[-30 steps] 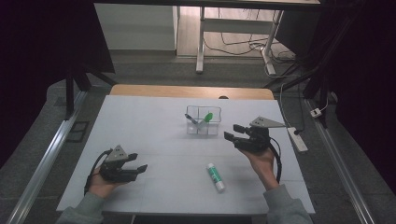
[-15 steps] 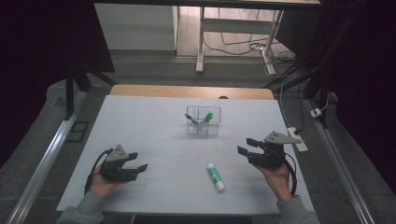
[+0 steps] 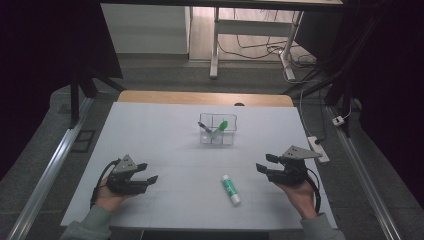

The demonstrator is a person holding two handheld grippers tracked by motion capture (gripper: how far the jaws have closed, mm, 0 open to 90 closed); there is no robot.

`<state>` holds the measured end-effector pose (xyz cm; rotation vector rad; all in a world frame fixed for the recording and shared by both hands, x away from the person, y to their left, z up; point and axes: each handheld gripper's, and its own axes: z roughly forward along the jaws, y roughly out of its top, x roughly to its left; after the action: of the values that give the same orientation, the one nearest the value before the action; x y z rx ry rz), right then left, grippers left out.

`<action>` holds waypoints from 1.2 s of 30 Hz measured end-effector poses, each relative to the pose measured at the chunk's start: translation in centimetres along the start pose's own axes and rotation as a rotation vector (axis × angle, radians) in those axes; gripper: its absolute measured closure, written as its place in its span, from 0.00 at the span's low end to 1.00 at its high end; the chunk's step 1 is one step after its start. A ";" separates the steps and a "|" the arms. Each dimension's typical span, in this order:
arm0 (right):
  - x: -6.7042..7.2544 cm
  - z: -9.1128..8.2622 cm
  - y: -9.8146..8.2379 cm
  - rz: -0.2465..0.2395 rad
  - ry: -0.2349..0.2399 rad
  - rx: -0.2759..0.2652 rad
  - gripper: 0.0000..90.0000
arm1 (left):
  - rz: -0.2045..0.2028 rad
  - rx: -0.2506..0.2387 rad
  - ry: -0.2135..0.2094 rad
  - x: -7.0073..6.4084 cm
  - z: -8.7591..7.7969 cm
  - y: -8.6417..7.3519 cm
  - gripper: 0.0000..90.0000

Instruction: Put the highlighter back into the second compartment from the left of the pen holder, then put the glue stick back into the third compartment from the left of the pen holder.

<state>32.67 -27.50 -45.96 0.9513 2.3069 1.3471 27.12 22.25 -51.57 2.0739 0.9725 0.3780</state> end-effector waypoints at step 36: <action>4.4 2.9 0.9 -0.086 0.114 0.220 0.45 | 0.005 -0.005 0.007 -0.1 -0.2 0.1 0.39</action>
<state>31.44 -22.35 -46.44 0.8454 2.5926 1.1583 26.98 22.23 -51.40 2.0724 0.9699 0.3894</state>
